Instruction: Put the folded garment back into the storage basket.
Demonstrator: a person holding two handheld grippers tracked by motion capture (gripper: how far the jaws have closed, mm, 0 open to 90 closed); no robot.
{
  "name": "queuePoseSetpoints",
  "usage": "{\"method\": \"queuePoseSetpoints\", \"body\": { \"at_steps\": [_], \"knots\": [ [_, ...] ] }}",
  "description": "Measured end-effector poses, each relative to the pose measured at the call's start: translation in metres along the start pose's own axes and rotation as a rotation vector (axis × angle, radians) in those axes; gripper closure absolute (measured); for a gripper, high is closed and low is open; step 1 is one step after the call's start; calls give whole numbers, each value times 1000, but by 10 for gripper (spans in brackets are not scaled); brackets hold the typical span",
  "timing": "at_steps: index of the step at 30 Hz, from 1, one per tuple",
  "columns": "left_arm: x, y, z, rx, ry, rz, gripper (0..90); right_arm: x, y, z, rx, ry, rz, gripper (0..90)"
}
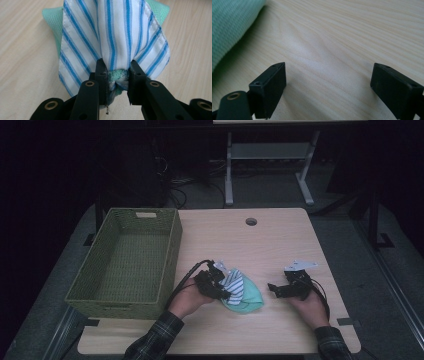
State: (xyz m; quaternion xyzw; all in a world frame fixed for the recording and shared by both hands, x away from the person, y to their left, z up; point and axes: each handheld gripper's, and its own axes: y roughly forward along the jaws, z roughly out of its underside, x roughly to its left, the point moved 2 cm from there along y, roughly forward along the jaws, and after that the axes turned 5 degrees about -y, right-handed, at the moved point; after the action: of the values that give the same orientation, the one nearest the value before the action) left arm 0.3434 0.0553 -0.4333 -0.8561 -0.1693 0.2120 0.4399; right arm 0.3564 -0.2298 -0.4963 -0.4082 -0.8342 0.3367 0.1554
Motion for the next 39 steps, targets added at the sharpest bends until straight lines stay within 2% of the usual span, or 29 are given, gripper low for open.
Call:
{"method": "queuePoseSetpoints", "body": {
  "at_steps": [5, 10, 18, 25, 28, 29, 31, 38, 39],
  "knots": [
    [0, -8, -5, -17, -8, 8, 734, 0, 0, 0, 1, -3, 3, 127],
    [-2, -18, -11, -38, -7, 38, 732, 0, 0, 0, 1, -3, 4, 127],
    [-3, -36, -18, -47, 5, 16, 729, 1, 0, 0, 2, -5, 1, 113],
    [-2, -54, -22, -54, 13, -7, 728, 0, 3, 0, 29, 14, 17, 12],
    [-2, -61, -24, -58, 4, -15, 728, -1, 3, 0, 28, 13, 19, 6],
    [0, -64, -24, -52, 17, -18, 728, -1, 3, -1, 30, 15, 21, 5],
    [0, -69, -25, -55, 20, -26, 728, -1, 3, 0, 30, 15, 21, 5],
    [4, -86, -28, -70, 5, -40, 728, -1, 3, -1, 30, 14, 21, 5],
    [6, -89, -28, -64, 15, -44, 727, -1, 3, -1, 30, 14, 21, 5]
  ]
}}
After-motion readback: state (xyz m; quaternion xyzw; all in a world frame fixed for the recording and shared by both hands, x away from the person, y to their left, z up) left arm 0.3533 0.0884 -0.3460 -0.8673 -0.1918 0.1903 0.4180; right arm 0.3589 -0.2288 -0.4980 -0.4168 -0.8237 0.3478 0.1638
